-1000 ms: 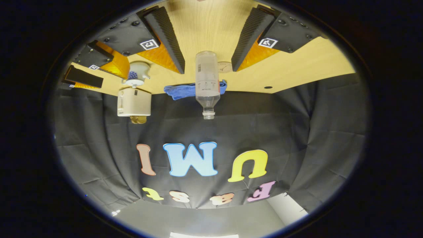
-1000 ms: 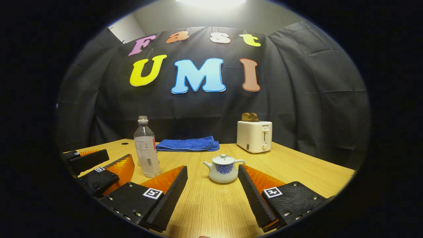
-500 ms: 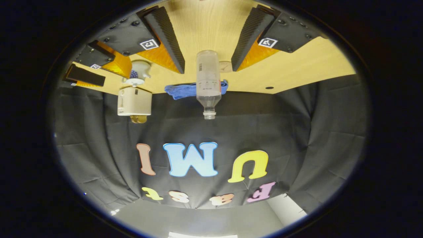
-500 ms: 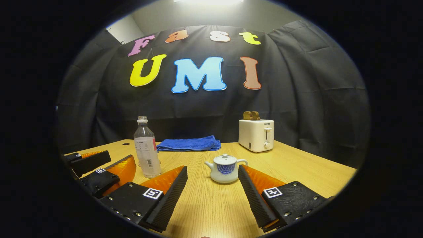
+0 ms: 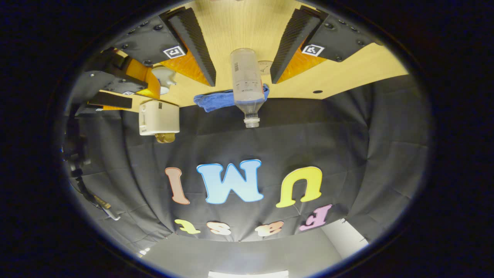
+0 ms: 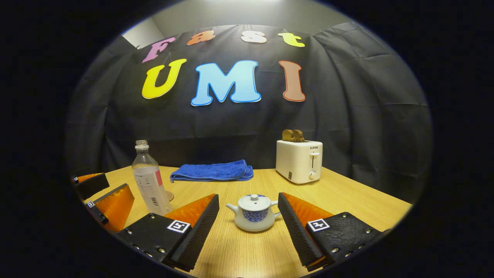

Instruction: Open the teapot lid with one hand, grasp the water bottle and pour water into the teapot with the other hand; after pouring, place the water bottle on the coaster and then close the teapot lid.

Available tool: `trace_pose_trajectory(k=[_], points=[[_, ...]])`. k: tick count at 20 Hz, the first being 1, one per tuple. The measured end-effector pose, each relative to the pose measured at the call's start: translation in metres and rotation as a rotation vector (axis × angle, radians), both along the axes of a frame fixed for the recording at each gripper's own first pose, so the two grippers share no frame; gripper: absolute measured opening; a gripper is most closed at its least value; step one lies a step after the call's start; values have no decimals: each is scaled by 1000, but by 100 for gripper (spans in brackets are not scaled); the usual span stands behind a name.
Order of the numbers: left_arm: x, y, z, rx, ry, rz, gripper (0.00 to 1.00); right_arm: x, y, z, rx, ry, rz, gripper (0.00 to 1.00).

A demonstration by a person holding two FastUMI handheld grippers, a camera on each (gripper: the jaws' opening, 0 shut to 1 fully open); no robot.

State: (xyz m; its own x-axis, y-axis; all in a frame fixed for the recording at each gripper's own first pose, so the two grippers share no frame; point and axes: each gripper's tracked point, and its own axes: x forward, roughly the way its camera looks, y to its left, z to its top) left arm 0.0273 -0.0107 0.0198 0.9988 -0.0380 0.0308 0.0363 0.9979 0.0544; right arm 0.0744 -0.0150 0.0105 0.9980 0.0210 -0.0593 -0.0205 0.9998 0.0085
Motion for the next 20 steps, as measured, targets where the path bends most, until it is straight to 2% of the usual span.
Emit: trace_pose_trajectory(k=[1, 4, 11, 12, 14, 17, 18, 19, 20], points=[[2, 1, -1, -3, 2, -1, 99, 8, -1, -2, -2, 13, 5, 95], [7, 10, 0, 1, 1, 10, 100, 30, -9, -1, -20, 20, -13, 85], [23, 18, -11, -20, 39, 12, 100, 60, -10, -11, -22, 50, -14, 79], [25, 19, -12, -22, 44, 11, 100, 63, -9, -10, -25, 52, -12, 46], [30, 17, -14, -45, 59, 3, 100, 67, -7, -19, -13, 90, 0, 39], [36, 21, -14, -40, 58, 9, 100, 60, -5, -16, -51, 83, 15, 37], [38, 21, -15, -41, 60, 8, 100, 76, -4, -26, -63, 94, -28, 23], [39, 20, -17, -43, 66, 6, 100, 69, -9, -17, -46, 91, -10, 9], [39, 21, -18, -53, 70, 6, 100, 67, -10, -17, -51, 89, -5, 8]])
